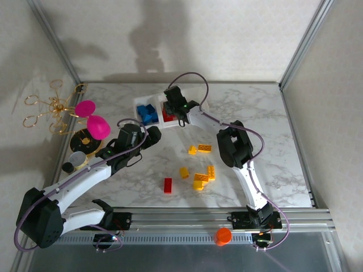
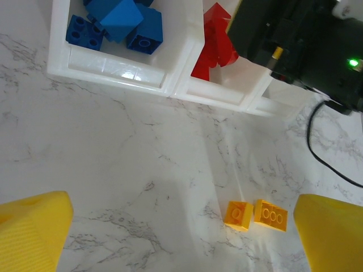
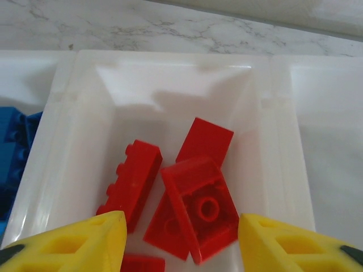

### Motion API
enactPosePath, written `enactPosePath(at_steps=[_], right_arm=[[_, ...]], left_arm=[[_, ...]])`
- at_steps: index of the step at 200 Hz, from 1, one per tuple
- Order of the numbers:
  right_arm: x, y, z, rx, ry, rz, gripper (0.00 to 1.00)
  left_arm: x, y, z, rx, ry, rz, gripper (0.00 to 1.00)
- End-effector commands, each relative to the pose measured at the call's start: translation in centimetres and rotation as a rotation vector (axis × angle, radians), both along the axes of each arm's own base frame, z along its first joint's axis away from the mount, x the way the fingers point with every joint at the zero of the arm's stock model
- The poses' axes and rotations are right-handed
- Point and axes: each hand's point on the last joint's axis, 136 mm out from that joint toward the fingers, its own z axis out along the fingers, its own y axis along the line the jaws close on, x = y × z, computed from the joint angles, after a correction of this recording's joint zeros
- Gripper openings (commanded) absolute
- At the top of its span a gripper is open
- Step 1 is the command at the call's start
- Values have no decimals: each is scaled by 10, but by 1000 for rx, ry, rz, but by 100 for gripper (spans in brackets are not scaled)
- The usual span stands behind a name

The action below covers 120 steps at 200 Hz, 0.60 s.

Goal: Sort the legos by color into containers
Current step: Place the lego in the container, then pick up the lego from the bottom-center of the table.

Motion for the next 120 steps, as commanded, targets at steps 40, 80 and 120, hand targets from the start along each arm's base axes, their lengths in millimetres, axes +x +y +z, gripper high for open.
enactPosePath(at_steps=[40, 80, 120], right_arm=[[-67, -16, 57, 138, 57, 52, 62], [-123, -34, 43, 120, 147, 50, 65], [-189, -41, 13, 80, 256, 46, 66]], left_arm=[[-7, 5, 13, -30, -33, 2, 100], [-25, 9, 8, -26, -6, -23, 100], [-47, 21, -1, -12, 22, -23, 100]])
